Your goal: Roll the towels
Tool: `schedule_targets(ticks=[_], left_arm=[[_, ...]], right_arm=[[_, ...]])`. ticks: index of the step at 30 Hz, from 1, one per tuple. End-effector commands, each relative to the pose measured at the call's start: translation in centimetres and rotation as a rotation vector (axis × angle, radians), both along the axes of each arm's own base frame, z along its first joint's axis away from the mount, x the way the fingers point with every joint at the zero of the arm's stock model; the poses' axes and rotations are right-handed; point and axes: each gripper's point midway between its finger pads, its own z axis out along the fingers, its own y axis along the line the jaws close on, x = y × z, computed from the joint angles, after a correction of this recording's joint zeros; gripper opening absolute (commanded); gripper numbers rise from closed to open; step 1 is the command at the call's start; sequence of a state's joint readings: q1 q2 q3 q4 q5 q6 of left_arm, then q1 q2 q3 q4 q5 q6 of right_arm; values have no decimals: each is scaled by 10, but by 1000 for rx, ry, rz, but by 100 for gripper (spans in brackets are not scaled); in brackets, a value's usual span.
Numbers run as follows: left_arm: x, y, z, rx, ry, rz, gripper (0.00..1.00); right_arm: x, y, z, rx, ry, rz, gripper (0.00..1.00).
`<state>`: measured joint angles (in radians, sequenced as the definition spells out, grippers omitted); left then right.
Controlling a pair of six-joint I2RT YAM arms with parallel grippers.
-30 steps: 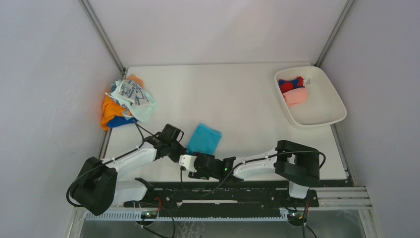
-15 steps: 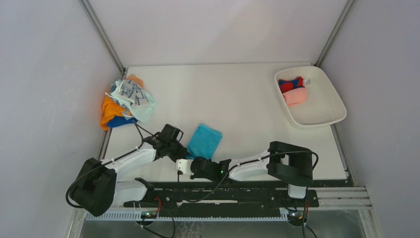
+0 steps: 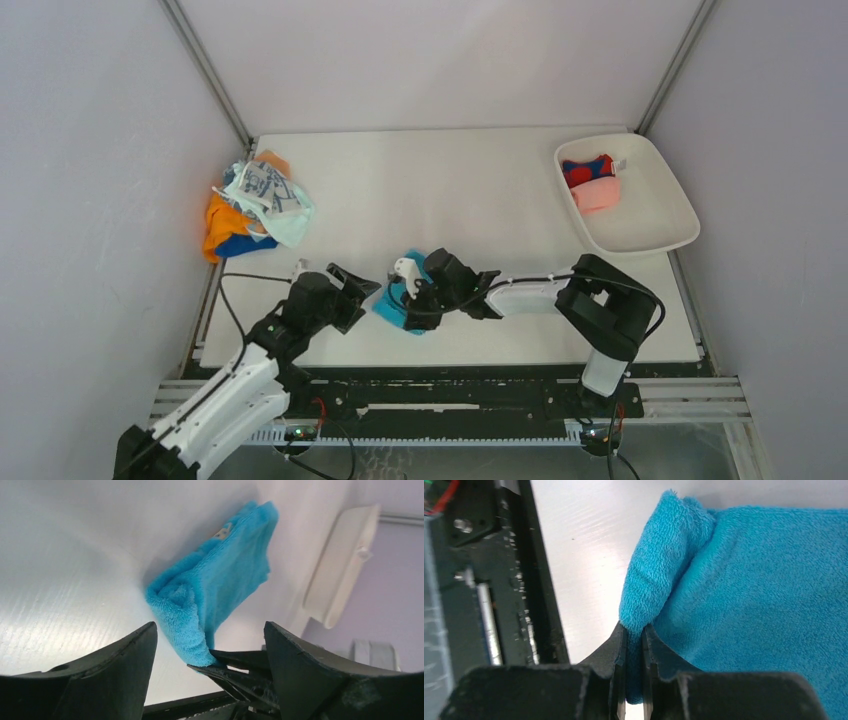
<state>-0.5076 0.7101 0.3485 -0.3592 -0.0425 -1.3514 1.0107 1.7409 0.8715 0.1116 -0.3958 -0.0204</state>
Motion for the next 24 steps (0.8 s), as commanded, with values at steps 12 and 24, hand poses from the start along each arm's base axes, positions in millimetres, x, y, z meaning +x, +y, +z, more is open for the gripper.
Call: schedule_targets(ticks=[12,24], left_arm=[[-13,-5,-21,-153,-22,34,82],[-14,-23,-28,-149,15,0,80]], right_arm=[[14,-15,18,342,709,-144,0],[12,-21,-23,174,853,-223,0]])
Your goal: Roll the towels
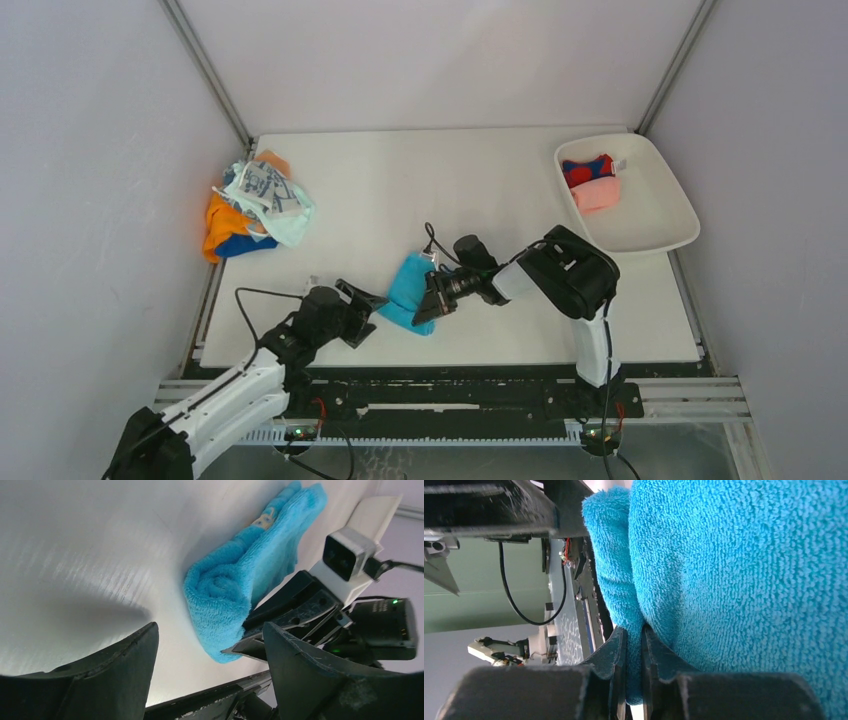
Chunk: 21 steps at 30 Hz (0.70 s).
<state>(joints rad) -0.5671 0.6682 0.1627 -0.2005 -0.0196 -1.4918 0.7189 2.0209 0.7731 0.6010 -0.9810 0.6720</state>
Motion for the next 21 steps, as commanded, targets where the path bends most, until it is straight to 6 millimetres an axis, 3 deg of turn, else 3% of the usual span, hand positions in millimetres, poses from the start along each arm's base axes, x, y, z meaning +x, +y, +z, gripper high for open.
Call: schedule_targets(ticks=[1,12,21], left_arm=[[5,-13,8,-32,-26,-14,80],[9,-3,-17,-3,26,85,69],[4,2,-36,59,82,91,52]], right_arm=[[1,-1,-15,-75,57,2,0],[5,0,-28,-144,115,-15,0],[12,3,-22,-148,101,-20,0]])
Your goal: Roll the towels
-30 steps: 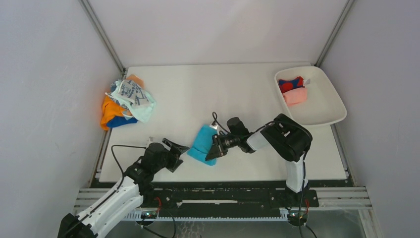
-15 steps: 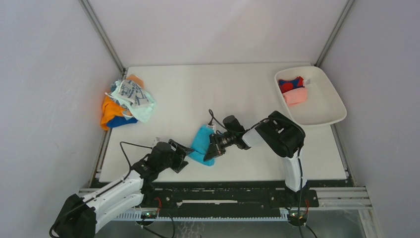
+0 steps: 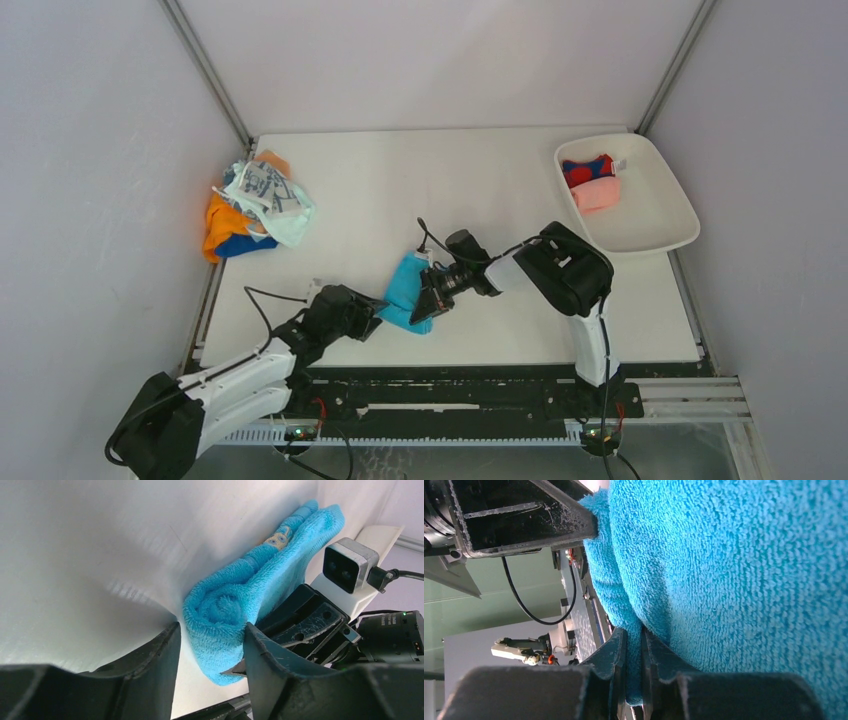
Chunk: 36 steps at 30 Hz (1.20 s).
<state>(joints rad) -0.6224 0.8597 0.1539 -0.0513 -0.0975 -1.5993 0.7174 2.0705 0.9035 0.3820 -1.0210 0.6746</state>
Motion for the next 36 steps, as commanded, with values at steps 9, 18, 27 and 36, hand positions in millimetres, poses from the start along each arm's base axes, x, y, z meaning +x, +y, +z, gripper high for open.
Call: schedule_targets(ticks=[9,18,27,36], left_arm=[[-3,6,-15,111,48,-21,24],[-9,15,1,226,91,-75,17],[-14,13,4,275,150,-135,17],[-15,15,-1,266,191,-154,18]], right_arm=[[12,0,-2,-78,-135,-18,2],[16,-5,33,-163,-494,5,32],[2,0,62,-294,-1034,83,55],[-16,20,51,-402,-1437,175,64]])
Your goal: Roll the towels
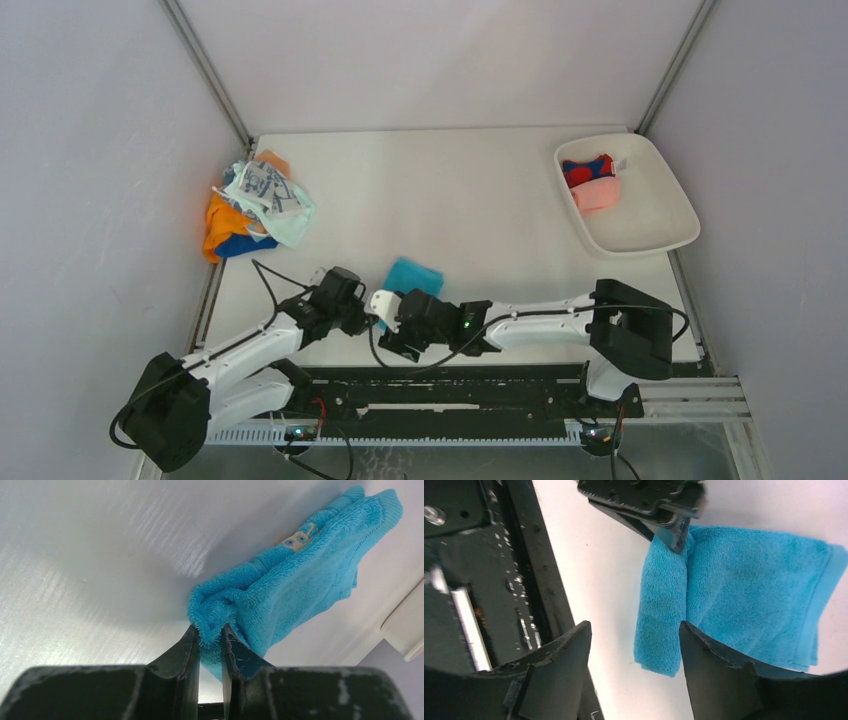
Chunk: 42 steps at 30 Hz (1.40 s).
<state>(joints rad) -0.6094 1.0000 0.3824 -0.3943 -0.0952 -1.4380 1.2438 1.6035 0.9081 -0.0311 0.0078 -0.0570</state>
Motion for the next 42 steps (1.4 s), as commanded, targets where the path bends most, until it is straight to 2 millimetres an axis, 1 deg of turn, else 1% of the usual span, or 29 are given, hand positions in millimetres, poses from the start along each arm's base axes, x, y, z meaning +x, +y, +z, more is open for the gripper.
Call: schedule_targets(ticks=[1,6,11,15,20,24,27,30,32,35,37,42], left_arm=[[-4,5,1,29,35,-40,18],[-1,6,1,33,46,-50,18],[1,5,0,37,53,-58,18],[2,6,0,39,51,-54,18],[5,4,4,31,41,-52,21],[9,1,11,5,14,-54,29],[14,1,19,-2,-28,-53,41],[19,7,28,1,-75,-30,55],[20,12,34,-3,-105,-14,62],[21,19,42,-16,-153,11,68],[20,22,46,-27,-180,23,70],[14,22,48,-74,-228,25,72]], right_arm=[[22,1,-2,-78,-279,-22,64],[14,4,-18,-143,-353,22,64],[12,2,-42,-217,-361,42,62],[11,-2,-57,-263,-366,53,58],[11,-7,-73,-315,-353,66,48],[12,-12,-84,-331,-287,67,36],[9,-9,-78,-274,-185,67,26],[5,-5,-70,-195,-55,76,19],[1,-2,-62,-131,48,88,14],[-1,1,-48,-22,208,96,6],[4,0,-39,47,306,84,2],[8,1,-19,215,547,90,0]])
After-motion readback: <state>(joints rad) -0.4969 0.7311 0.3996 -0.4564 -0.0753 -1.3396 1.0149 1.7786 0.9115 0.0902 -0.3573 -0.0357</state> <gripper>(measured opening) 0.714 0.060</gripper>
